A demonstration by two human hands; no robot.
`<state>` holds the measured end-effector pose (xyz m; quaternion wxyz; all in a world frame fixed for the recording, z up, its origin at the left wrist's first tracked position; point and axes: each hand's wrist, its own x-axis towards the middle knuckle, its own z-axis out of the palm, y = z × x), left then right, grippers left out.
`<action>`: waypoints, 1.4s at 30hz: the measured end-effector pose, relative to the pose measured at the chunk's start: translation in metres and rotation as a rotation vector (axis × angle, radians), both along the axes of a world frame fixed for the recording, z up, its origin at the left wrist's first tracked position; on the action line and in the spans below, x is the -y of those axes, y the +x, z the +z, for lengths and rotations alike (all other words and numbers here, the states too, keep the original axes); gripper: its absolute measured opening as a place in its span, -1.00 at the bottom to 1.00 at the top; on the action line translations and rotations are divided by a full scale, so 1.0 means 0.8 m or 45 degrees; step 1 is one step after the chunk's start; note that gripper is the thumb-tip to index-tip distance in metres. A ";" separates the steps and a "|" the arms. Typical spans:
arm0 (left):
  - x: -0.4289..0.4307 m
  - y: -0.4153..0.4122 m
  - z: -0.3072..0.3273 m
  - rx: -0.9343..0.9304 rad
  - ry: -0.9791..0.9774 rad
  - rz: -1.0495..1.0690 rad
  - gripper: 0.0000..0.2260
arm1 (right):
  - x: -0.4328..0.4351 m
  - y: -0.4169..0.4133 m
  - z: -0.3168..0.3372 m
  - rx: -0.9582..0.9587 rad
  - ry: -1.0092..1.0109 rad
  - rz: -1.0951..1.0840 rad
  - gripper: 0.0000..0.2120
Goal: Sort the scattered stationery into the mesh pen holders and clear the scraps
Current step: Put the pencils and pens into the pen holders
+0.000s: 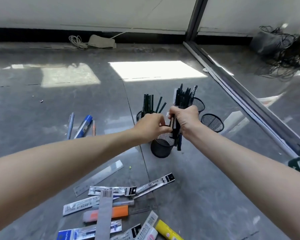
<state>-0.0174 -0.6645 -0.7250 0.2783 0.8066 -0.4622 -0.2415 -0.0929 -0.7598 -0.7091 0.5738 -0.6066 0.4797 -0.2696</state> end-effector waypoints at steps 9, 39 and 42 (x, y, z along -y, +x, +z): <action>-0.013 -0.002 -0.067 0.322 0.206 -0.118 -0.59 | 0.008 0.031 -0.043 0.105 -0.322 -0.338 -0.85; -0.013 -0.006 -0.100 0.157 0.010 -0.118 -0.50 | -0.032 -0.019 -0.120 -0.336 -0.450 -0.035 -0.38; -0.016 -0.007 -0.090 0.171 0.027 -0.113 -0.54 | -0.033 -0.025 -0.119 -0.309 -0.427 -0.024 -0.34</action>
